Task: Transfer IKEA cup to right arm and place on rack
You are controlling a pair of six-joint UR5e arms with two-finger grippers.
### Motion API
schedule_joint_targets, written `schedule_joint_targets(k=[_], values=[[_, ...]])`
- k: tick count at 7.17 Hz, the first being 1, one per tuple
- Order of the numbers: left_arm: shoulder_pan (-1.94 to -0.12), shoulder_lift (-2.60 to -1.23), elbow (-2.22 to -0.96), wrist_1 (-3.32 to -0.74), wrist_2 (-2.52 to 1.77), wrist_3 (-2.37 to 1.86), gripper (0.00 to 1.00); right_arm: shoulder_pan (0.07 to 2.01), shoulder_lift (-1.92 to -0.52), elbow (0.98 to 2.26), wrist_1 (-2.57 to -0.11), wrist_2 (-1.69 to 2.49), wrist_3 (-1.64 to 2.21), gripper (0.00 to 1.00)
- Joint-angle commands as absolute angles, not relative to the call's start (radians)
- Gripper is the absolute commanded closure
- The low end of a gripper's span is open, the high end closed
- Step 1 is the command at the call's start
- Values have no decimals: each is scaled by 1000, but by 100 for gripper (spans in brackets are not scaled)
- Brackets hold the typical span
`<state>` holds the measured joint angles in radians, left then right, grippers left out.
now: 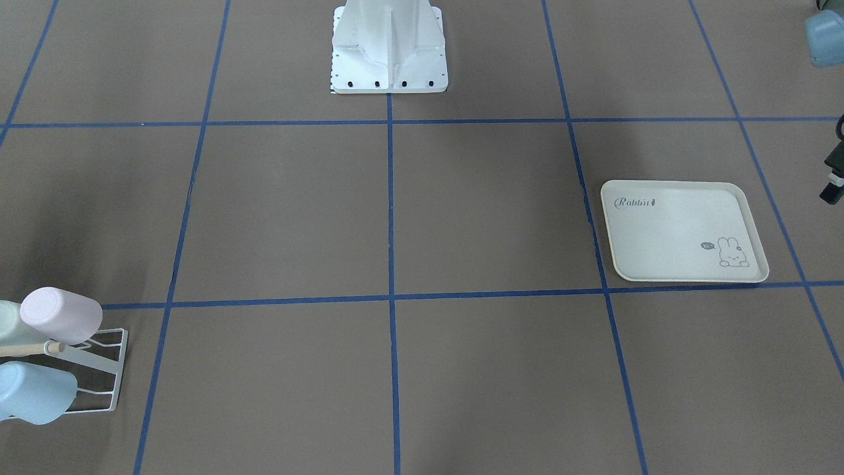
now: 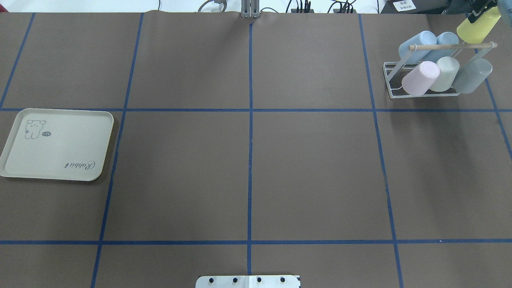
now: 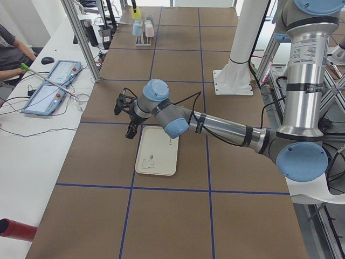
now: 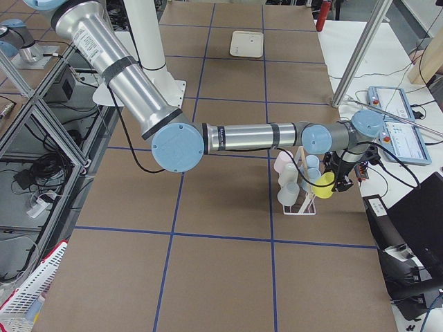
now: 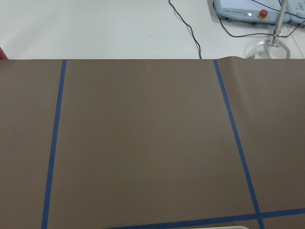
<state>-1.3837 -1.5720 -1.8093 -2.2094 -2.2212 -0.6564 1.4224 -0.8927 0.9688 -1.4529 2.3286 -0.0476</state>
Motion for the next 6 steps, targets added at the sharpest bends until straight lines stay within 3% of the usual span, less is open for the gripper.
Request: schedule_joint_targets(k=[1,4,6], values=[[-1384,-1569,-1822,-2207,-2221,-660,0,1408,-893,953,-1453,2329,-51,66],[-1384,-1571,-1822,-2206,-2221,-663,0,1390,-896,937,-1451,2327,-51,65],[-1384,-1571,-1822,-2206,-2221,-663,0,1379,-896,934,-1450,2316,-51,54]])
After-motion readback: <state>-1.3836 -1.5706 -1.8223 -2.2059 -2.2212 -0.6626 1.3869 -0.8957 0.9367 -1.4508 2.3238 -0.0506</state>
